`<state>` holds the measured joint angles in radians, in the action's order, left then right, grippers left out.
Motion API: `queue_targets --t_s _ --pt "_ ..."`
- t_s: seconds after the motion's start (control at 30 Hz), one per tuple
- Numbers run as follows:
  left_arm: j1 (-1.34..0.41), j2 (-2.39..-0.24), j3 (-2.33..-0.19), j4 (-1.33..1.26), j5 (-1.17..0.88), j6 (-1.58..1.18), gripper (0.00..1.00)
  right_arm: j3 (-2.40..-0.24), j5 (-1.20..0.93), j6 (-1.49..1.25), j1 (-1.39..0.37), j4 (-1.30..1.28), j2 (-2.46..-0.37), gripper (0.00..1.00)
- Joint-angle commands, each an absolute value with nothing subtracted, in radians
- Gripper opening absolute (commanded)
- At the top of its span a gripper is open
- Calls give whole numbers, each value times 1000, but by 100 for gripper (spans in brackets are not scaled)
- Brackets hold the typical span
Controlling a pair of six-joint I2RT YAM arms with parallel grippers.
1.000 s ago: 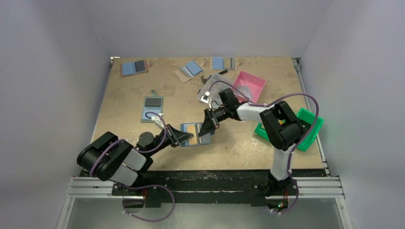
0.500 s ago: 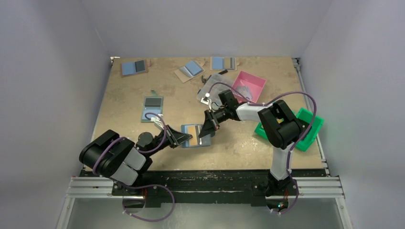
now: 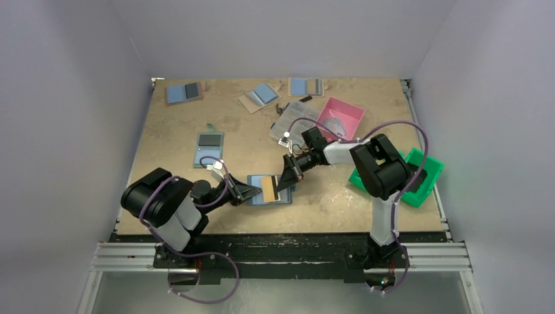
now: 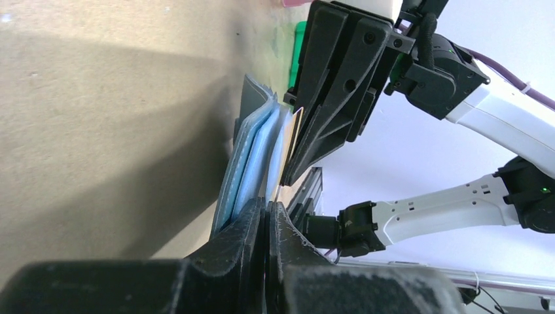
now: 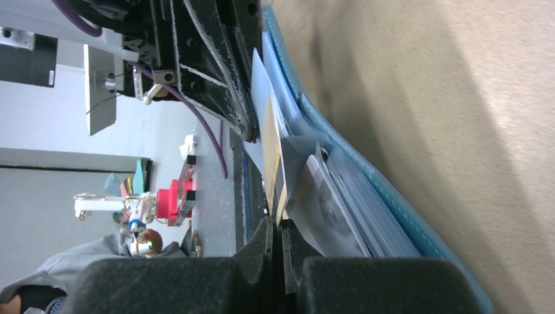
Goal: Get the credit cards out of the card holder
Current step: Remove the credit card from the card holder.
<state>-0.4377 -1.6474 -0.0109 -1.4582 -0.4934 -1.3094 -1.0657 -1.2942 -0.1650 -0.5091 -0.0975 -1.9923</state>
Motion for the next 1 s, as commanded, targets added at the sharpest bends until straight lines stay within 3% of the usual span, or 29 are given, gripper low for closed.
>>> queue_targets --t_s 0.0,0.27,0.8,0.97 --pt "-419 -1694 39 -1779 -495 -1318 0 -1113 -1247 -76 -500 -190 -2025 0" --pt "-400 -1849 47 -1780 -500 -1305 0 -1136 -1172 -9 -468 -273 -2045 0" --pt "-374 -1960 64 -1780 -482 -1305 0 -1290 -1132 528 -436 -744 -1943 0" --pt "-374 -1946 72 -1779 -474 -1299 11 -1325 -1125 663 -433 -855 -1878 0"
